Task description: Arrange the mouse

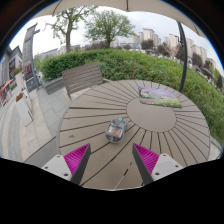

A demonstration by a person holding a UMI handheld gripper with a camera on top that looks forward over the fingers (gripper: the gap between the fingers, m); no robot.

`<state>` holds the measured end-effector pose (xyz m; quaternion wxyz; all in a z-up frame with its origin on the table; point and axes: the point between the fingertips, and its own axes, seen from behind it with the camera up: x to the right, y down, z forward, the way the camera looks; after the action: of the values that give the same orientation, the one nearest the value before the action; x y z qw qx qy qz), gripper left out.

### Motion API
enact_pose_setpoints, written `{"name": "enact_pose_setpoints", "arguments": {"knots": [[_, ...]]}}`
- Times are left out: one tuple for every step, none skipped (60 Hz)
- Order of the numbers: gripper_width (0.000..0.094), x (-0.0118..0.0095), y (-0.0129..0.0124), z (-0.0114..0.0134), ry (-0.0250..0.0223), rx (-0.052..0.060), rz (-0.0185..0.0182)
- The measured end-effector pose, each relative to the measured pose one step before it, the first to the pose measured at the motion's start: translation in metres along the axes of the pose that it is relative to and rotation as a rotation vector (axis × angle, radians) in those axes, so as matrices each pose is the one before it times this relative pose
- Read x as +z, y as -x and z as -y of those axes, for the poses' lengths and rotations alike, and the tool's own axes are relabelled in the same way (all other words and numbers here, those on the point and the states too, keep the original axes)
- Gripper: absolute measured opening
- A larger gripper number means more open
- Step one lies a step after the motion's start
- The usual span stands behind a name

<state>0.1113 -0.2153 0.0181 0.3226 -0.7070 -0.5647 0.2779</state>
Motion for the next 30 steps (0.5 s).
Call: {"name": "enact_pose_setpoints", "arguments": {"knots": [[0.0862, 0.00427, 0.00019, 0.00008, -0.00109, 0.0003, -0.00331], [0.0862, 0.00461, -0.00002, 0.00002, 0.00030, 0.0015, -0.00322], [0.0861, 0.00448, 0.00005, 0.00025, 0.00056, 0.0022, -0.00280], [0.0863, 0.00514, -0.00027, 0.00123, -0.00032, 0.0020, -0.00228], [0.0861, 0.00335, 0.00015, 0.00073, -0.00048, 0.0031, -0.00176], [0.0860, 0.00378, 0.00041, 0.00081, -0.00091, 0.0039, -0.00112], [0.0861, 0.00386, 0.00036, 0.00063, -0.00020, 0.0034, -0.00122], [0.0862, 0.00582, 0.00007, 0.00117, 0.00028, 0.0018, -0.00117], [0.0861, 0.00377, 0.00046, 0.00122, 0.00096, 0.0017, -0.00020], [0.0861, 0.00358, 0.00038, 0.00108, -0.00006, 0.0009, -0.00017], [0.0861, 0.00344, 0.00025, 0.00109, 0.00011, 0.0011, -0.00042], [0.0862, 0.00340, 0.00017, 0.00121, 0.00043, 0.0012, -0.00090], [0.0861, 0.00550, 0.00038, 0.00126, -0.00090, 0.0010, -0.00224], [0.0862, 0.00316, -0.00022, 0.00212, -0.00071, -0.0001, -0.00192], [0.0863, 0.00304, -0.00023, 0.00191, -0.00200, -0.0009, -0.00191], [0.0864, 0.00304, -0.00011, 0.00201, -0.00197, -0.0014, -0.00157], [0.0864, 0.00280, 0.00023, 0.00196, -0.00060, -0.0023, -0.00082], [0.0862, 0.00249, 0.00024, 0.00164, -0.00001, -0.0024, -0.00030], [0.0862, 0.00488, 0.00100, 0.00130, -0.00040, -0.0023, -0.00013], [0.0861, 0.00321, 0.00069, 0.00173, 0.00151, -0.0014, 0.00067], [0.0861, 0.00258, 0.00096, 0.00102, 0.00205, 0.0002, 0.00153], [0.0860, 0.00241, -0.00016, 0.00060, 0.00440, 0.0019, -0.00209], [0.0857, 0.00247, -0.00011, 0.00058, 0.00399, 0.0012, -0.00106], [0.0859, 0.00353, 0.00023, 0.00079, 0.00272, 0.0005, 0.00075], [0.0860, 0.00244, 0.00013, 0.00055, 0.00349, 0.0007, 0.00063], [0.0861, 0.00169, 0.00008, 0.00180, -0.00154, -0.0014, -0.00056], [0.0859, 0.00166, -0.00045, 0.00251, -0.00388, -0.0042, -0.00144], [0.0857, 0.00143, 0.00037, 0.00130, 0.00080, -0.0024, 0.00059], [0.0855, 0.00181, 0.00065, 0.00104, 0.00166, -0.0004, 0.00180], [0.0854, 0.00148, 0.00109, 0.00082, 0.00200, 0.0011, 0.00355]]}}
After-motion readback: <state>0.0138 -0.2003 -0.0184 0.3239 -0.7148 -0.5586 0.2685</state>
